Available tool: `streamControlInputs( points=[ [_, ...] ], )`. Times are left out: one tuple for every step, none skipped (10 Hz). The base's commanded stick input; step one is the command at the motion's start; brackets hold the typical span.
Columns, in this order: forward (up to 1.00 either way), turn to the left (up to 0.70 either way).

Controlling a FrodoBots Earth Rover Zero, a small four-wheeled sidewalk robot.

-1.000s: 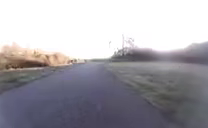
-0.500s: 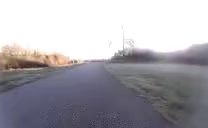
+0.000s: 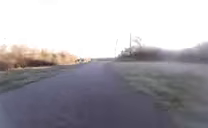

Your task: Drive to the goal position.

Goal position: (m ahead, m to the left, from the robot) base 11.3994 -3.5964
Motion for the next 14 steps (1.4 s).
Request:
streamControlInputs(
  points=[
    [1.00, 0.41],
    [1.00, 0.38],
    [1.00, 0.29],
    [1.00, 0.19],
    [1.00, 0.10],
    [1.00, 0.00],
    [1.00, -0.22],
    [1.00, -0.38],
    [1.00, -0.38],
    [1.00, -0.38],
    [1.00, -0.38],
    [1.00, -0.38],
    [1.00, -0.38],
    [1.00, -0.38]
  ],
)
